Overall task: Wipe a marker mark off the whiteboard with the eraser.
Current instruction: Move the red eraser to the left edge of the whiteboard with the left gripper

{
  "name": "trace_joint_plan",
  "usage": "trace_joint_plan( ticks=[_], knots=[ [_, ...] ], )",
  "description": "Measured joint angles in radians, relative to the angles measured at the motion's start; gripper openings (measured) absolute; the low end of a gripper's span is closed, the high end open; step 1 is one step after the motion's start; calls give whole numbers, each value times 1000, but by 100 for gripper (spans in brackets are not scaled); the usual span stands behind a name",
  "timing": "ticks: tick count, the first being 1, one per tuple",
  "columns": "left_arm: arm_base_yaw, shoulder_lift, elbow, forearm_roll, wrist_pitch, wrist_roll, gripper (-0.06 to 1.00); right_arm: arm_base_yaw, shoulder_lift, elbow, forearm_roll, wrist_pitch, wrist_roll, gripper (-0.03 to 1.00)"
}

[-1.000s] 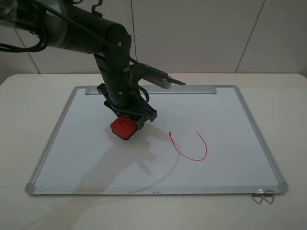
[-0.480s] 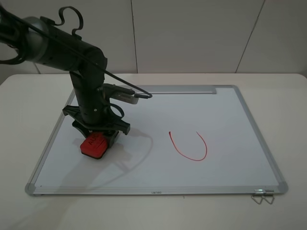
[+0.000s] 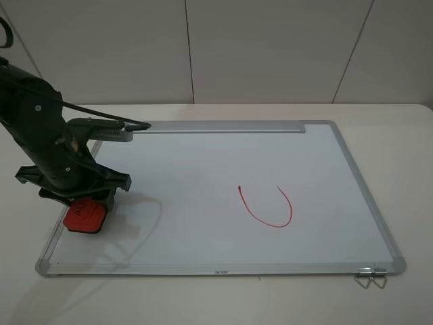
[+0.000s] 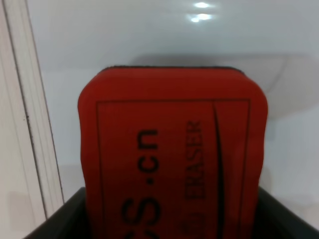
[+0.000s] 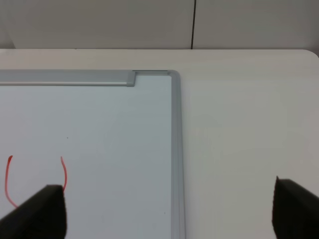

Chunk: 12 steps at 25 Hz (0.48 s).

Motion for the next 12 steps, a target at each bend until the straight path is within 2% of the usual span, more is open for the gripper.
trace_joint_plan(
  ticks=[4, 12],
  knots=[
    [18, 1, 60, 19, -104, -1, 57, 0, 0, 0, 0, 0, 0, 71],
    [16, 5, 61, 30, -168, 4, 57, 0, 0, 0, 0, 0, 0, 71]
  ],
)
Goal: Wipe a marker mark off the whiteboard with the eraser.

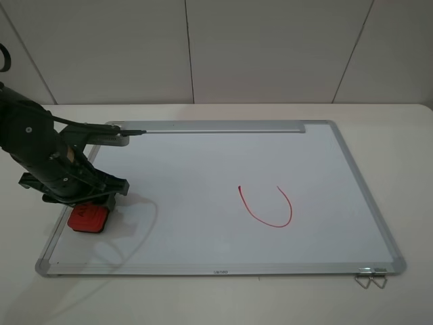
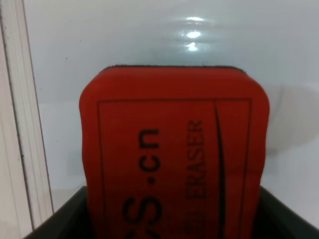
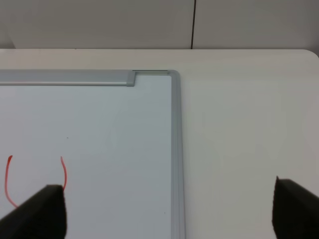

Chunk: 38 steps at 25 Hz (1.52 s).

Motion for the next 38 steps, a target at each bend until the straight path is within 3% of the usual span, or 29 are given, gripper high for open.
trace_joint_plan(
  ticks=[6, 16, 24, 34, 38],
  knots=[
    [0, 0, 0, 1, -33, 0, 66, 0, 0, 0, 0, 0, 0, 71],
    [0, -154, 1, 16, 11, 13, 68, 0, 0, 0, 0, 0, 0, 71],
    [48, -546, 1, 49, 252, 153, 68, 0, 0, 0, 0, 0, 0, 71],
    [49, -1164, 1, 68, 570, 181, 70, 0, 0, 0, 0, 0, 0, 71],
    [49, -1335, 1, 66, 735, 190, 76, 0, 0, 0, 0, 0, 0, 71]
  ],
)
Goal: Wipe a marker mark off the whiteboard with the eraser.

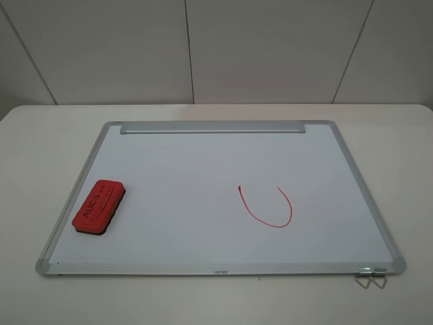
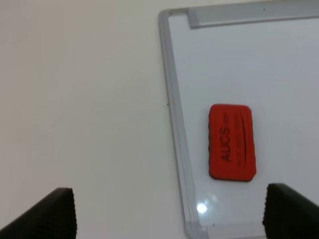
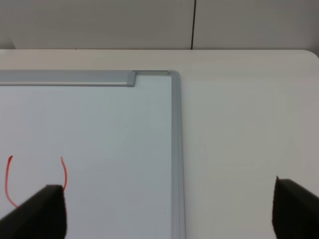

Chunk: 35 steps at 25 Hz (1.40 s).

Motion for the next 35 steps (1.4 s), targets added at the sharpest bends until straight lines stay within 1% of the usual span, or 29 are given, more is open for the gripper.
trace_joint_plan(
  ticks=[3, 7, 10, 12, 14, 16, 20, 24, 35],
  knots=[
    [0, -78, 0, -8, 106, 1, 77, 0, 0, 0, 0, 0, 0, 71],
    [0, -149, 0, -41, 112, 31, 77, 0, 0, 0, 0, 0, 0, 71],
    [0, -205, 0, -116, 112, 108, 77, 0, 0, 0, 0, 0, 0, 71],
    [0, -259, 0, -200, 112, 176, 77, 0, 0, 0, 0, 0, 0, 71],
    [0, -315, 6, -259, 111, 234, 77, 0, 0, 0, 0, 0, 0, 71],
    [0, -367, 26, -285, 102, 263, 77, 0, 0, 0, 0, 0, 0, 71],
    [0, -394, 87, -309, 80, 263, 77, 0, 0, 0, 0, 0, 0, 71],
    [0, -394, 157, -312, 77, 263, 77, 0, 0, 0, 0, 0, 0, 71],
    [0, -394, 169, -288, 51, 283, 77, 0, 0, 0, 0, 0, 0, 71]
  ],
)
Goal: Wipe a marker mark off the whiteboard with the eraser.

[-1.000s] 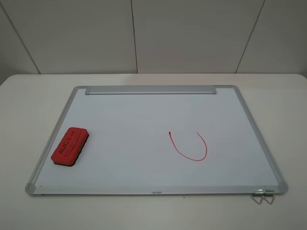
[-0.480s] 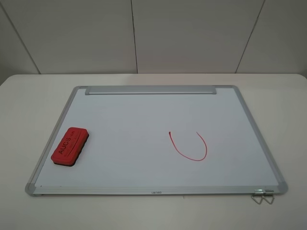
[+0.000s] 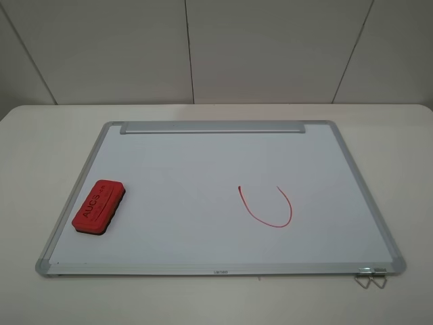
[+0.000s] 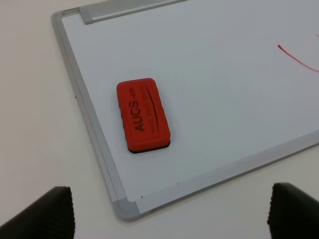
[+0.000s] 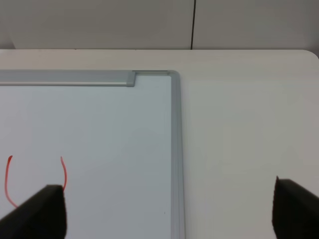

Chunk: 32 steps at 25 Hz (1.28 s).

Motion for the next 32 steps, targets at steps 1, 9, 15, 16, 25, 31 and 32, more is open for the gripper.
trace_joint_plan(
  ticks=[1, 9, 15, 16, 25, 31, 32],
  knots=[
    [0, 0, 5, 1, -14, 3, 77, 0, 0, 0, 0, 0, 0, 71],
    [0, 0, 34, 6, -71, 14, 77, 0, 0, 0, -1, 0, 0, 71],
    [71, 0, 34, 6, -71, 14, 77, 0, 0, 0, -1, 0, 0, 71],
    [100, 0, 34, 6, -71, 14, 77, 0, 0, 0, -1, 0, 0, 71],
    [300, 0, 34, 7, -72, 15, 77, 0, 0, 0, -1, 0, 0, 71],
    [300, 0, 34, 7, -72, 15, 77, 0, 0, 0, -1, 0, 0, 71],
    [300, 0, 34, 7, -72, 15, 77, 0, 0, 0, -1, 0, 0, 71]
  ],
)
